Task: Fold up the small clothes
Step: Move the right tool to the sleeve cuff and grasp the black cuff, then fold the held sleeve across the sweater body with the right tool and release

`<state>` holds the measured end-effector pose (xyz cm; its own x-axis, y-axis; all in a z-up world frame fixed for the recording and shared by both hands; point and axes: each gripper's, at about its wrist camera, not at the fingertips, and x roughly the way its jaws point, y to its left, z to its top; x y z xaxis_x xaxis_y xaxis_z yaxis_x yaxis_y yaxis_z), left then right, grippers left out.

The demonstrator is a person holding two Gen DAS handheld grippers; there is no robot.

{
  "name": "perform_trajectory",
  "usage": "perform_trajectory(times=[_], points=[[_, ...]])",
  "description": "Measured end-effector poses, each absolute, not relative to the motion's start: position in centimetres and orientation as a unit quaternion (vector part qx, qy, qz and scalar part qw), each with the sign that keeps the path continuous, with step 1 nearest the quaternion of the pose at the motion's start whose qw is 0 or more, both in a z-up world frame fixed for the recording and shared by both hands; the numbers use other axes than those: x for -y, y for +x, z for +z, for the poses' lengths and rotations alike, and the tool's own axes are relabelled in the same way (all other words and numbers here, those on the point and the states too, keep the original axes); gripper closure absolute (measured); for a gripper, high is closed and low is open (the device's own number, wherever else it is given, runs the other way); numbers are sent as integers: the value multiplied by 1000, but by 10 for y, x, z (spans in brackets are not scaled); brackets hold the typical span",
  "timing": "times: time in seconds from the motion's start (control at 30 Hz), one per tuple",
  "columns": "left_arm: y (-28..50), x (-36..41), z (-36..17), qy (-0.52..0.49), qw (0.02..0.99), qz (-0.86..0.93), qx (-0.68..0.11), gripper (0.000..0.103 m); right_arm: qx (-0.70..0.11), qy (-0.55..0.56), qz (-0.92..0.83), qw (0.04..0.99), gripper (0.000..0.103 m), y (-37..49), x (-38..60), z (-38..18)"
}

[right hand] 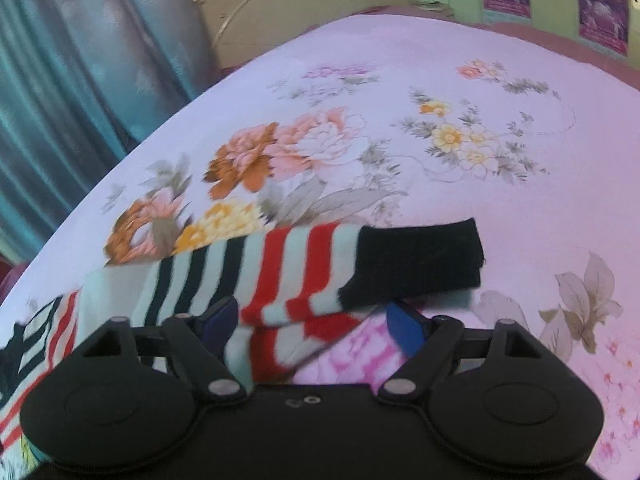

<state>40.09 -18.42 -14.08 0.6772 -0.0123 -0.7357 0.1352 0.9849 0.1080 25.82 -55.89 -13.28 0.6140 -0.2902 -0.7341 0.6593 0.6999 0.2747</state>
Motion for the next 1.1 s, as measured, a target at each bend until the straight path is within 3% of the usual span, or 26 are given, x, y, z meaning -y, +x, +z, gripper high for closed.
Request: perform_trajectory(times=[0.03, 0.2, 0.63, 0.7, 0.83, 0.97, 1.0, 1.03, 1.1], points=[[401, 184, -141, 78, 912, -42, -400, 0, -339, 280, -277, 854, 62, 258, 563, -135], [403, 184, -141, 79, 910, -48, -405, 0, -323, 275, -287, 859, 85, 258, 567, -136], [409, 150, -113, 61, 920, -45, -386, 0, -267, 100, -168, 944, 90, 296, 459, -71], [410, 138, -110, 56, 921, -42, -382, 0, -267, 84, -127, 952, 97, 307, 427, -66], [415, 109, -109, 22, 921, -37, -387, 0, -289, 62, -49, 954, 97, 332, 359, -78], [414, 84, -115, -8, 918, -47, -394, 0, -340, 54, 3, 939, 86, 356, 307, -109], [413, 81, -118, -10, 916, -54, -398, 0, -349, 54, 10, 936, 79, 359, 298, -116], [413, 80, -121, -12, 913, -61, -403, 0, -359, 49, 15, 932, 62, 360, 292, -119], [413, 82, -127, -25, 905, -85, -417, 0, -361, 44, 16, 932, 42, 356, 288, -119]])
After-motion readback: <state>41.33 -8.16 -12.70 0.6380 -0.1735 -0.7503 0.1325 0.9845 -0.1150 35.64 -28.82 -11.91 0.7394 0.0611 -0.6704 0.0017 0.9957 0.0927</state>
